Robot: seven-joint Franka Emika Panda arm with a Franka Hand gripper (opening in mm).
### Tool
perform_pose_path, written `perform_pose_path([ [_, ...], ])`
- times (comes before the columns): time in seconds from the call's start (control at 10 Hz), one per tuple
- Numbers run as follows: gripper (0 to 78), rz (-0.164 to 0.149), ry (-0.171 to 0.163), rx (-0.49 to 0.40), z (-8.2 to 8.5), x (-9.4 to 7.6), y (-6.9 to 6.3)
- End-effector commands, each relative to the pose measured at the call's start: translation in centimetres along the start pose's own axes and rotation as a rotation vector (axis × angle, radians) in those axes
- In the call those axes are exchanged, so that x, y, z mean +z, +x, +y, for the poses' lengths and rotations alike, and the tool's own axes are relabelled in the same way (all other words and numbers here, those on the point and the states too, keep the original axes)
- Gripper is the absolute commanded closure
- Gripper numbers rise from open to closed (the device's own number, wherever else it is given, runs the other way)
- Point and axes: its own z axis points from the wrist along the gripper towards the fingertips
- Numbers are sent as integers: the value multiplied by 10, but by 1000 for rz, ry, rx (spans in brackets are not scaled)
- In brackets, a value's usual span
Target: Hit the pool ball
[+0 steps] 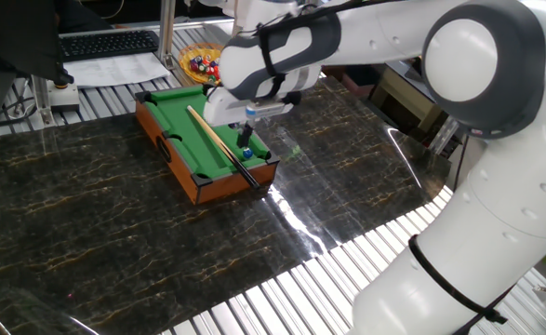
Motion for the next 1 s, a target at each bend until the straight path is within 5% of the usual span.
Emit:
perform_pose_path([
  [0.1, 776, -2, 6, 2, 9, 10, -1],
  [0.6, 776, 30, 30, 22, 2, 24, -5],
  [1.0, 776, 55, 43, 36, 4, 33, 6],
])
